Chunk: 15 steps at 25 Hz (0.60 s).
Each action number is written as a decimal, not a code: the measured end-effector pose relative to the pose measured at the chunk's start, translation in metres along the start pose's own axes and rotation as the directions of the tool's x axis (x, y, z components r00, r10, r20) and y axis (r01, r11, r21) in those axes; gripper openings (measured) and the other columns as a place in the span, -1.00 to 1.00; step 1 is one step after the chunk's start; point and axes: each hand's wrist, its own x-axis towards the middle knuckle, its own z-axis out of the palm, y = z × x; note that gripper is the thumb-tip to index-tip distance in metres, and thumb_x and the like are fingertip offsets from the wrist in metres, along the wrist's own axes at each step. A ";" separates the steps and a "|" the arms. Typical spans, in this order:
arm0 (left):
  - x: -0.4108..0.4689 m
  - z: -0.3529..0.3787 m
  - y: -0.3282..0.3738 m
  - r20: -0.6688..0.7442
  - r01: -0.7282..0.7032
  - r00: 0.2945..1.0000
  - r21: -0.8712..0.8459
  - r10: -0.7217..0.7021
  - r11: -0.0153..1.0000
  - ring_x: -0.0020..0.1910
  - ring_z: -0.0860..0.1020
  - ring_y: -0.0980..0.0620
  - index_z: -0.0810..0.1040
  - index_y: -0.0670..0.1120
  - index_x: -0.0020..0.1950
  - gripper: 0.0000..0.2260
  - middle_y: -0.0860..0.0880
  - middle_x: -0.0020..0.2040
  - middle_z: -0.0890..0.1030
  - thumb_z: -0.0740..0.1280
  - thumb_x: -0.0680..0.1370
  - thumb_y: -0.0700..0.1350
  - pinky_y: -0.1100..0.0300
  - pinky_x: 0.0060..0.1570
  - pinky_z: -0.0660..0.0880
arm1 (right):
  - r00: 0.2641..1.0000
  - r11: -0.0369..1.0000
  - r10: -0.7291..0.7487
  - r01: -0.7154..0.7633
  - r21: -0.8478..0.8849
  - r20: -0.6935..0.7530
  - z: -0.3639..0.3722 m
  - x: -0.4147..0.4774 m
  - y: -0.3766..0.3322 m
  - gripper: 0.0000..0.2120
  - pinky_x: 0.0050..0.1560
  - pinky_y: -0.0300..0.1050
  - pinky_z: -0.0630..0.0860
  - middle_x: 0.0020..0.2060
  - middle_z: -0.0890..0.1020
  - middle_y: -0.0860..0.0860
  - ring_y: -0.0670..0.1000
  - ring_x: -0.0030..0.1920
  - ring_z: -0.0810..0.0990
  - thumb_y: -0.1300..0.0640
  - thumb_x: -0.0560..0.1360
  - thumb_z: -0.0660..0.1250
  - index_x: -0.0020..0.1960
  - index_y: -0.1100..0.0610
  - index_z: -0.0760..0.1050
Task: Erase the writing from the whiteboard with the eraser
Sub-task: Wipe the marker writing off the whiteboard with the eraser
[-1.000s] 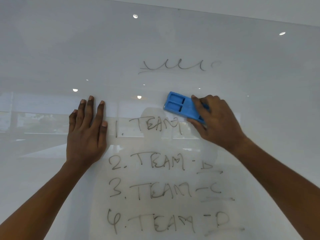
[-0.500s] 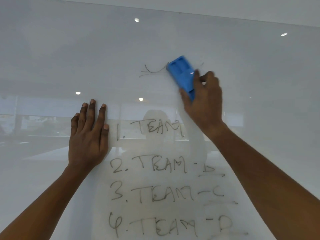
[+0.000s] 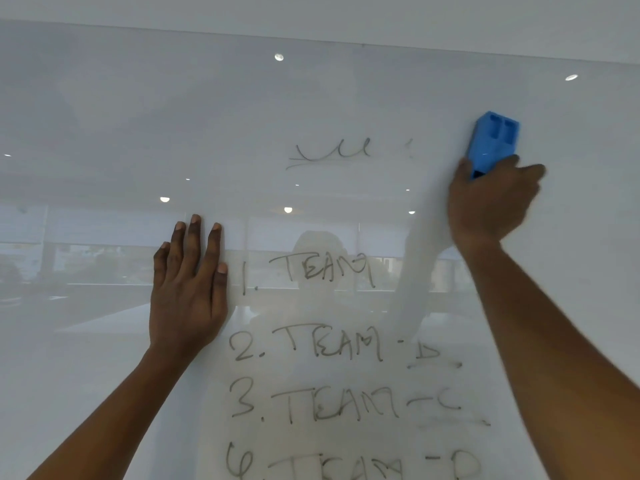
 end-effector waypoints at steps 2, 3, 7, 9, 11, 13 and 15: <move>-0.001 0.000 -0.001 0.005 -0.001 1.000 0.001 0.001 1.000 0.72 -0.02 -0.12 0.10 -0.06 0.72 -0.46 -0.12 0.73 0.05 -0.05 0.73 0.05 -0.13 0.67 0.00 | 0.976 0.975 -0.217 0.216 0.050 0.006 0.008 -0.043 -0.037 -0.37 0.05 0.18 0.55 0.24 0.47 0.25 0.28 0.20 0.51 -0.15 0.58 0.30 0.44 0.30 0.38; -0.001 0.000 -0.002 0.009 -0.007 1.000 -0.005 0.007 1.000 0.72 -0.03 -0.10 0.09 -0.05 0.72 -0.46 -0.11 0.73 0.04 -0.05 0.73 0.05 -0.11 0.67 -0.01 | 0.931 0.927 -0.366 0.364 0.092 0.004 0.014 -0.068 -0.052 -0.37 -0.04 0.14 0.56 0.18 0.50 0.25 0.26 0.13 0.54 -0.14 0.57 0.33 0.43 0.31 0.40; 0.000 -0.003 -0.005 0.032 -0.011 0.999 -0.030 0.012 0.999 0.72 -0.04 -0.07 0.08 -0.02 0.72 -0.47 -0.09 0.73 0.03 -0.05 0.74 0.05 -0.04 0.68 -0.07 | 0.592 0.585 -0.806 0.794 0.165 0.010 0.022 -0.103 -0.068 -0.39 -0.27 0.05 0.55 0.00 0.54 0.22 0.20 -0.09 0.56 -0.11 0.53 0.39 0.37 0.34 0.48; 0.000 -0.003 -0.006 0.031 -0.011 0.999 -0.028 0.012 1.000 0.72 -0.05 -0.07 0.08 -0.02 0.72 -0.47 -0.08 0.74 0.02 -0.05 0.74 0.05 0.00 0.68 -0.11 | 0.639 0.637 -0.769 0.762 0.116 0.028 0.019 -0.071 -0.050 -0.39 -0.23 0.10 0.57 0.04 0.53 0.24 0.24 -0.05 0.57 -0.14 0.56 0.34 0.39 0.31 0.45; 0.000 -0.003 -0.005 0.029 -0.009 1.000 -0.024 0.010 1.000 0.72 -0.04 -0.07 0.08 -0.03 0.72 -0.47 -0.08 0.73 0.03 -0.05 0.74 0.05 -0.01 0.68 -0.10 | 0.849 0.849 -0.528 0.527 0.034 0.014 0.015 -0.034 -0.022 -0.37 -0.09 0.16 0.58 0.14 0.49 0.25 0.28 0.08 0.55 -0.18 0.58 0.29 0.42 0.29 0.40; -0.001 -0.002 -0.003 0.018 0.001 1.000 -0.008 -0.001 1.000 0.72 -0.04 -0.08 0.08 -0.03 0.72 -0.47 -0.09 0.73 0.04 -0.04 0.74 0.04 -0.06 0.68 -0.05 | 0.974 0.974 -0.225 0.226 0.026 -0.013 0.008 -0.009 -0.006 -0.37 0.04 0.19 0.59 0.20 0.46 0.25 0.26 0.17 0.51 -0.19 0.59 0.27 0.42 0.28 0.38; -0.001 -0.002 0.000 0.005 0.006 1.000 0.002 -0.006 1.000 0.72 -0.03 -0.09 0.09 -0.04 0.72 -0.46 -0.10 0.73 0.04 -0.03 0.73 0.03 -0.10 0.67 -0.01 | 0.999 0.999 -0.029 0.030 0.031 -0.031 0.010 -0.010 -0.018 -0.37 0.10 0.20 0.58 0.24 0.45 0.22 0.24 0.21 0.50 -0.19 0.59 0.27 0.42 0.29 0.38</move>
